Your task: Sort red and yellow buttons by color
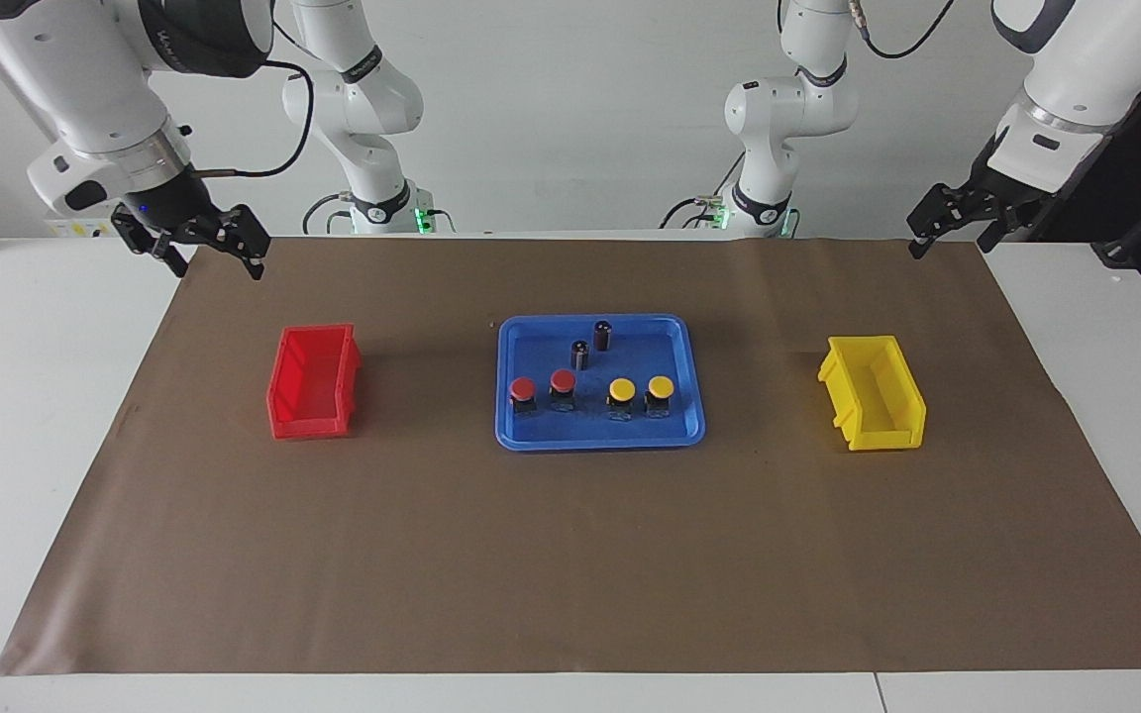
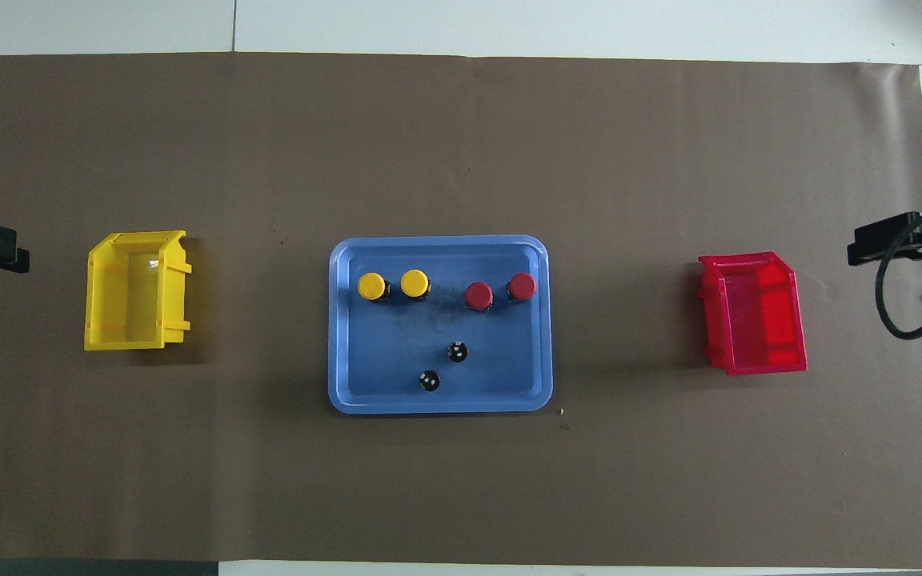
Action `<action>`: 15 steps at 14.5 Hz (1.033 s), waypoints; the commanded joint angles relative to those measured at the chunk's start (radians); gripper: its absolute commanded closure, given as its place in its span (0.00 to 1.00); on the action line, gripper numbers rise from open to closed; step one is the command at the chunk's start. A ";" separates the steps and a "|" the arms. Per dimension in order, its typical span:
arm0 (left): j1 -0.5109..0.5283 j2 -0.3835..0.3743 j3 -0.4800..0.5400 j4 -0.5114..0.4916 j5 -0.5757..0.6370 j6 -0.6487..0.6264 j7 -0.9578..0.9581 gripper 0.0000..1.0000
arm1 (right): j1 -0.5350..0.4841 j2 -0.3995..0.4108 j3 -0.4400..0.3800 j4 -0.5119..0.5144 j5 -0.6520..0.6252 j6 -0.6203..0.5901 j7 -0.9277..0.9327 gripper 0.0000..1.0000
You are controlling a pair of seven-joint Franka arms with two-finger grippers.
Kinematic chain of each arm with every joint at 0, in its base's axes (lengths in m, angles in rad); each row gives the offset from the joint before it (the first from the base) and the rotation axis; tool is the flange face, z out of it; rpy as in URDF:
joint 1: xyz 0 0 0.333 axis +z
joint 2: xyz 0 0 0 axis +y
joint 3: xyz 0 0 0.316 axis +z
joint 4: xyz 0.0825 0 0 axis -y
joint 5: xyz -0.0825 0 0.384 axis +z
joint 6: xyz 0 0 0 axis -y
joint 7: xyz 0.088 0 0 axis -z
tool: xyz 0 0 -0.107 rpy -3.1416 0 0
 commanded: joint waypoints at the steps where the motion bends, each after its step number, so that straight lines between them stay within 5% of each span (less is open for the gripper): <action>1: -0.011 -0.033 0.008 -0.051 0.021 0.007 0.012 0.01 | 0.120 0.110 0.004 0.114 0.023 0.007 0.158 0.00; 3: -0.020 -0.073 0.008 -0.131 0.019 0.066 0.010 0.01 | 0.235 0.196 0.004 0.155 0.025 0.036 0.273 0.00; 7: -0.036 -0.144 -0.003 -0.329 0.019 0.232 0.005 0.01 | 0.405 0.323 0.004 0.163 0.031 0.276 0.455 0.00; 11: -0.080 -0.183 -0.003 -0.461 0.019 0.364 -0.051 0.01 | 0.461 0.352 0.006 -0.051 0.029 0.555 0.457 0.00; 15: -0.103 -0.165 -0.005 -0.466 0.019 0.361 -0.056 0.01 | 0.484 0.368 0.006 -0.153 0.026 0.637 0.434 0.12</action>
